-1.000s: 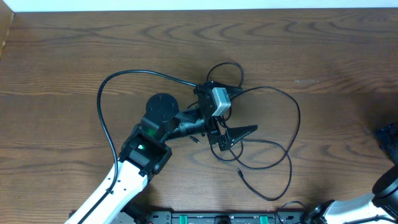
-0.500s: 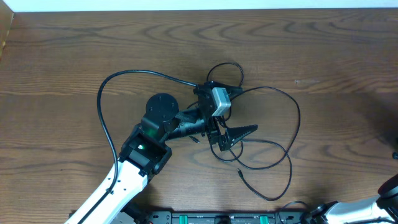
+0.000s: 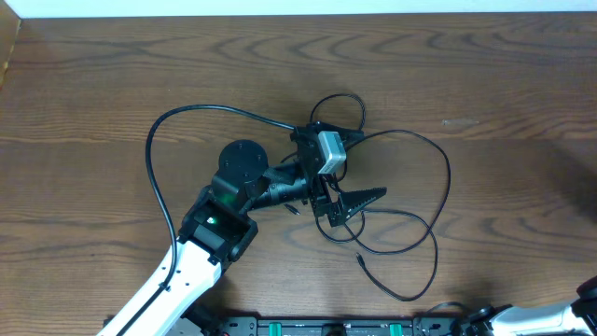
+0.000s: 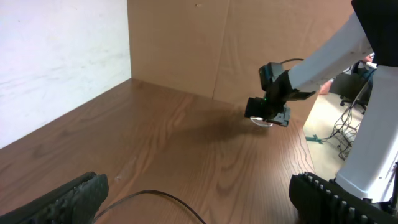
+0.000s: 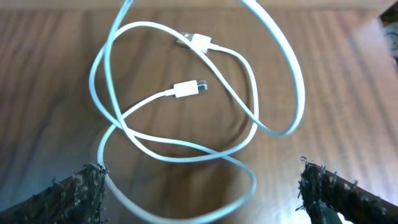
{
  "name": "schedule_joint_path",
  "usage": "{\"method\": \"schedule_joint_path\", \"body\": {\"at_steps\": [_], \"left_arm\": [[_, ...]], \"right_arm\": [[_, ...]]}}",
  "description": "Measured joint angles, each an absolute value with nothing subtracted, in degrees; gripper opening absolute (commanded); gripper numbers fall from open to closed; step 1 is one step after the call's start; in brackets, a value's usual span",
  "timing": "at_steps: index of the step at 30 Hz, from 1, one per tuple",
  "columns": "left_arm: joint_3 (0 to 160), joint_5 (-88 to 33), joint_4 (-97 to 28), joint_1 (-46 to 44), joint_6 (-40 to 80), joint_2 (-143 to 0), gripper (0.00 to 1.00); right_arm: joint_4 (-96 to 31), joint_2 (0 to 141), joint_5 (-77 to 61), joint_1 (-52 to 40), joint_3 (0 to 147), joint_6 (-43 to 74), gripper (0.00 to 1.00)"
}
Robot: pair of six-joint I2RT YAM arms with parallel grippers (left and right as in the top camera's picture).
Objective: Untangle cables
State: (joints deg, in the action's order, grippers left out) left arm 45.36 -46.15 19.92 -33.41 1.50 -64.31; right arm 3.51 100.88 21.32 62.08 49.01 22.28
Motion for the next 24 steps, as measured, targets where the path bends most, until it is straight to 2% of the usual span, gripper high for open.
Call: {"method": "schedule_joint_path", "body": {"at_steps": [14, 24], "left_arm": [[45.36, -46.15, 19.92, -33.41, 1.52, -64.31, 0.98], [45.36, -46.15, 19.92, -33.41, 1.50, -64.31, 0.98]], "right_arm": [[6.96, 100.88, 19.38, 66.24, 48.99, 21.85, 0.99], [4.38, 100.88, 7.09, 66.06, 48.99, 21.67, 0.99]]}}
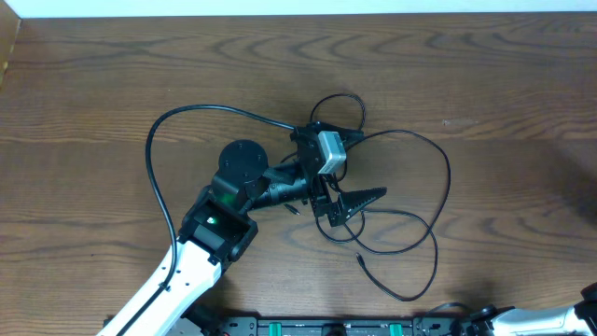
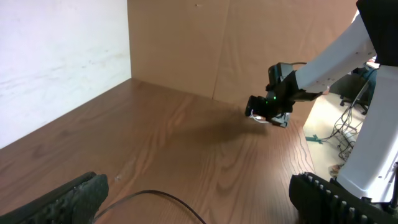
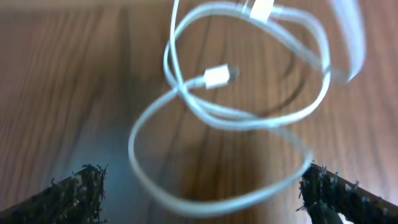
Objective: Untangle cables
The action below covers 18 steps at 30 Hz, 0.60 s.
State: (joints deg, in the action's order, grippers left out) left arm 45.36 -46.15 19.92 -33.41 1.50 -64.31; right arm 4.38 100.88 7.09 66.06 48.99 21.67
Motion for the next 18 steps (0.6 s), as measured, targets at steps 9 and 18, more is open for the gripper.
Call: {"method": "schedule_joint_path", "body": {"at_steps": [9, 18], "left_arm": [[45.36, -46.15, 19.92, -33.41, 1.50, -64.31, 0.98], [45.36, -46.15, 19.92, -33.41, 1.52, -64.31, 0.98]], "right_arm": [[-1.19, 99.53, -1.52, 62.37, 48.97, 20.29, 0.99], [-6.44, 90.30, -13.65, 50.33, 48.97, 16.29, 0.99]]}}
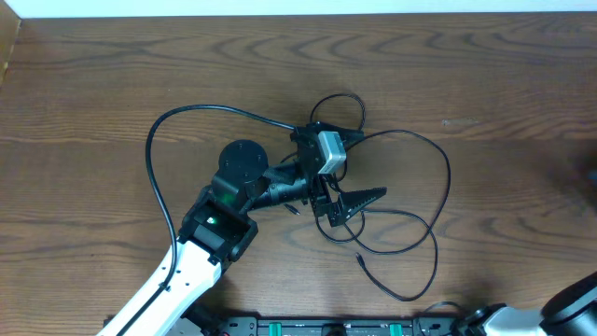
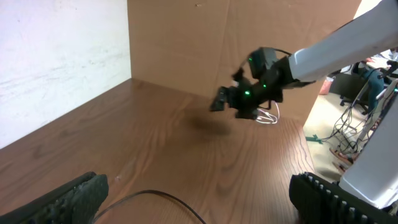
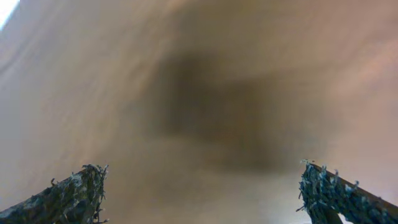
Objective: Untangle cables
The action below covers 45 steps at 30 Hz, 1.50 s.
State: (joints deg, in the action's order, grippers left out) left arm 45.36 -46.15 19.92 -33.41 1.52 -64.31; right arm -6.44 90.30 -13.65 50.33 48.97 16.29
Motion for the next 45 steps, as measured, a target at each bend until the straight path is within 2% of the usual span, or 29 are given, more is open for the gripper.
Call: {"method": "schedule_joint_path", "body": {"at_steps": [16, 23, 31, 35, 40, 45], "left_arm": [[45.36, -46.09, 20.03, -33.41, 1.50, -64.31, 0.98], [45.36, -45.95, 19.27, -33.41, 1.50, -64.31, 0.98], [45.36, -43.72, 17.28, -33.32, 1.02, -64.31, 0.98], [45.36, -31.64, 11.03, -31.33, 0.14, -64.31, 0.98], [45.41, -6.74, 1.30, -28.14, -0.03, -64.36, 0.98], [45.41, 13.67, -2.39, -26.26, -0.05, -64.36, 0.98]], "right_arm": [[-15.27, 89.41, -19.27, 16.97, 48.95, 14.63, 0.99], [-18.72, 89.41, -19.62, 7.33, 48.95, 14.59, 0.99], [-19.42, 89.41, -19.68, 1.04, 48.95, 14.61, 0.99], [-19.49, 89.41, -19.77, -1.96, 48.95, 14.59, 0.99], [-19.18, 89.41, -19.75, -6.55, 48.95, 13.85, 0.99], [-16.82, 89.41, -19.77, -10.61, 48.95, 13.13, 0.99]]}}
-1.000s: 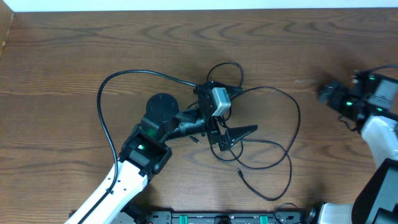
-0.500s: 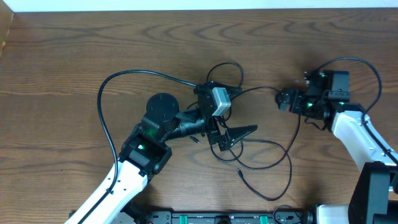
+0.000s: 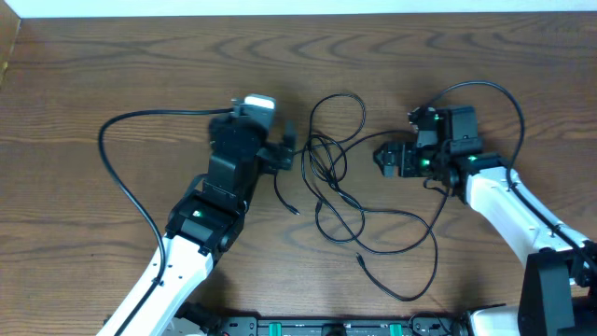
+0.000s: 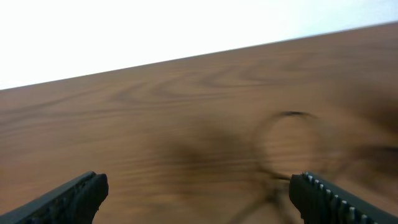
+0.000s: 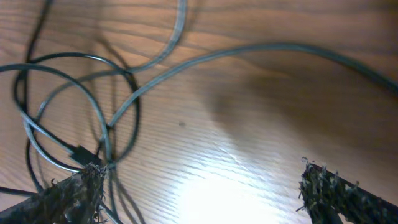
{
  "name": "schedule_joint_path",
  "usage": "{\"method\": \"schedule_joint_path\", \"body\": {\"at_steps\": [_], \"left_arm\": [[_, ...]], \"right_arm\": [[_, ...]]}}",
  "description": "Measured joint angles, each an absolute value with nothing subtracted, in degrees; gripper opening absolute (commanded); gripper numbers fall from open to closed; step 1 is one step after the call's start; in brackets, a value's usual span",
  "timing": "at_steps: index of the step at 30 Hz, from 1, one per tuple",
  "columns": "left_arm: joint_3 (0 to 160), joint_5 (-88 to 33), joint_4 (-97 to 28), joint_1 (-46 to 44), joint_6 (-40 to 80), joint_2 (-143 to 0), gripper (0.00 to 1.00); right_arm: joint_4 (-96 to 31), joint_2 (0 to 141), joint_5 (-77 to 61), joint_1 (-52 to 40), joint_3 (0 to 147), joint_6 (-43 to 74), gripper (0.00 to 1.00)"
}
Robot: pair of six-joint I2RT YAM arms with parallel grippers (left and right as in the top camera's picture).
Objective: Untangle cables
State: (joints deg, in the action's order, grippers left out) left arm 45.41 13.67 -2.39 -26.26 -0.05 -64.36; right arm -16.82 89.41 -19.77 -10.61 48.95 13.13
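A tangle of thin black cables (image 3: 328, 183) lies mid-table, with a loop at the top and loose ends trailing toward the front. My left gripper (image 3: 284, 153) stands open just left of the tangle, nothing between its fingers (image 4: 69, 198); its wrist view is blurred and shows only a faint cable loop (image 4: 290, 134). Just right of the tangle, my right gripper (image 3: 385, 159) is also open. In the right wrist view the crossing cables (image 5: 102, 106) lie ahead and to the left, one strand passing by the left fingertip (image 5: 73, 198).
Brown wooden table (image 3: 84, 75). A long black lead (image 3: 104, 159) arcs out to the left of the left arm, and another (image 3: 504, 93) loops above the right arm. A dark rail (image 3: 326, 327) runs along the table's front edge.
My left gripper has moved from over the tangle's middle to its left side. The right arm, then outside the overhead view, now sits at the tangle's right. Some strands lie differently.
My left gripper stayed open over the middle of the black tangle while my right gripper hung open over a white cable off the table. Then the right wrist view blurred. Now both grippers flank the black tangle, open and empty.
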Motion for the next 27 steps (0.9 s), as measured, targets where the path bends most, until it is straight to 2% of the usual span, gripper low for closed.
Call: {"method": "schedule_joint_path", "body": {"at_steps": [5, 10, 22, 27], "left_arm": [[45.41, 27.27, -2.59, -24.75, -0.03, -64.36, 0.98], [45.41, 35.18, -2.81, -23.22, -0.05, -64.36, 0.98], [45.41, 39.40, -4.27, -22.17, -0.25, -64.36, 0.98], [45.41, 39.40, -4.25, -22.17, -0.23, -64.36, 0.98]], "right_arm": [[-16.12, 89.41, -19.86, -14.00, 48.95, 13.19, 0.99], [-14.04, 89.41, -21.28, -15.49, 48.93, 13.45, 0.99], [-4.38, 89.41, -23.11, -24.12, 48.93, 12.08, 0.99], [-2.02, 89.41, -18.33, -29.32, 48.93, 11.68, 0.95]]}}
